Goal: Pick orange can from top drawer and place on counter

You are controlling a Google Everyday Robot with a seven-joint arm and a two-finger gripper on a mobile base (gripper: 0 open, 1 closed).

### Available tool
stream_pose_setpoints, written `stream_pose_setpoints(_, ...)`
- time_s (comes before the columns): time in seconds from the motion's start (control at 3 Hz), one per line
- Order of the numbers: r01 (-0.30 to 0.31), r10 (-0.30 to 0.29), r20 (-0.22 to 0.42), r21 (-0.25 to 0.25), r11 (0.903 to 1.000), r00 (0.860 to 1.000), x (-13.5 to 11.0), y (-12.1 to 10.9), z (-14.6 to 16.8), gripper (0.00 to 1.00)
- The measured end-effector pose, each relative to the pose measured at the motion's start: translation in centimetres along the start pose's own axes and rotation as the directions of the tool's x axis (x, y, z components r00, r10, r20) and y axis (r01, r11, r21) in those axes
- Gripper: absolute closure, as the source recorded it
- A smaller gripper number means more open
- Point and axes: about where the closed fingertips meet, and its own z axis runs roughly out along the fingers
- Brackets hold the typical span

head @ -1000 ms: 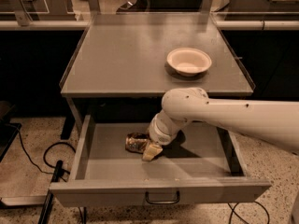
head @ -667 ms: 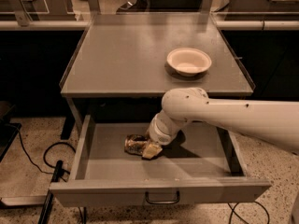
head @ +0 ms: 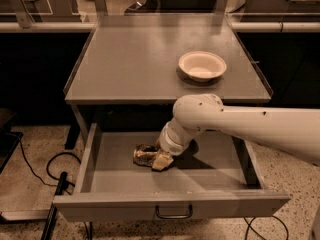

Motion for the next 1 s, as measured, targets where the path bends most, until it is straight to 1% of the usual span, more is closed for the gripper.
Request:
stream_pose_setpoints(0.33,-0.007,0.006,0.015,0.023,0.9997,1.000,-0.3,0.2,-0.8,1.00)
stream_pose_setpoints(0.67,-0.046,0.042,0.038,0.112,0.9926,0.998,-1.3,1.1,-3.9,1.00)
stream_pose_setpoints(1.0,-0.080,0.072,0.047,0.200,0.9766,0.996,-2.5,2.5,-8.0,1.00)
